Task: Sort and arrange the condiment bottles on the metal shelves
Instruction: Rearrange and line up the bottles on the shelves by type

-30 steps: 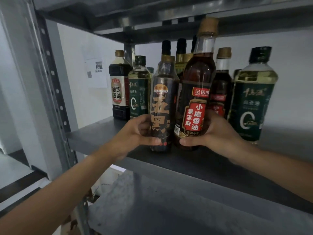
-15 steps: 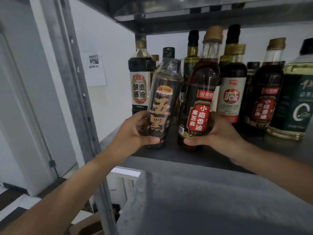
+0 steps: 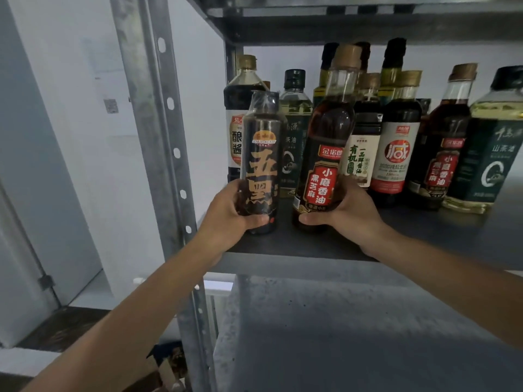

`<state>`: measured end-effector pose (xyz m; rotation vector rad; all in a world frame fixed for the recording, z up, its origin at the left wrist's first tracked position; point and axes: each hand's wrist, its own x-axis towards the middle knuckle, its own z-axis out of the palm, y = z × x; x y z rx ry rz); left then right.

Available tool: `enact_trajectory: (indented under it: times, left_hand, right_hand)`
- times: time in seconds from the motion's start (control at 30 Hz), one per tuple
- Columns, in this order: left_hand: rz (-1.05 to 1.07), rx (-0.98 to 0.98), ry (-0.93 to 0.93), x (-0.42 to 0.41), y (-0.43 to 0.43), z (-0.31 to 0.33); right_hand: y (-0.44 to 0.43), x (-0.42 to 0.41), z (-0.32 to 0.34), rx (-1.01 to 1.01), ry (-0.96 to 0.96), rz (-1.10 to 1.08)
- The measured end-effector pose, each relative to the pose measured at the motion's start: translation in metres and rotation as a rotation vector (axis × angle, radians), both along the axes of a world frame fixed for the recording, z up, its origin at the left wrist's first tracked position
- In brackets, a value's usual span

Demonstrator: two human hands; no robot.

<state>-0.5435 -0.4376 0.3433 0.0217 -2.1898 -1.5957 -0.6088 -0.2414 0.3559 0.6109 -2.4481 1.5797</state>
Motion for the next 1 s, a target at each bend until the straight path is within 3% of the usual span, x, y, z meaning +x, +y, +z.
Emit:
enact_trajectory:
  times: [0.57,0.73,0.9,1.0]
  left_hand:
    - [0.074,-0.161,-0.053,-0.013,0.006,0.000]
    - [0.138,-0.300,-0.042,-0.008,0.013,0.001]
    - [0.430,-0.636,0.239,0.015,0.029,-0.020]
    - [0.483,-0.809,0.466,0.021,0.051,-0.032]
  right_hand:
    - [-0.013,-0.005,-0.005,0.073,0.038,-0.028]
    - [-0.011,-0.004,-0.006,0.055,0.016,0.036]
    - [0.013,0.003,-0.009,0.090,0.000,0.071]
    - [0.054,0.015,-0.015,0.265,0.112,0.045]
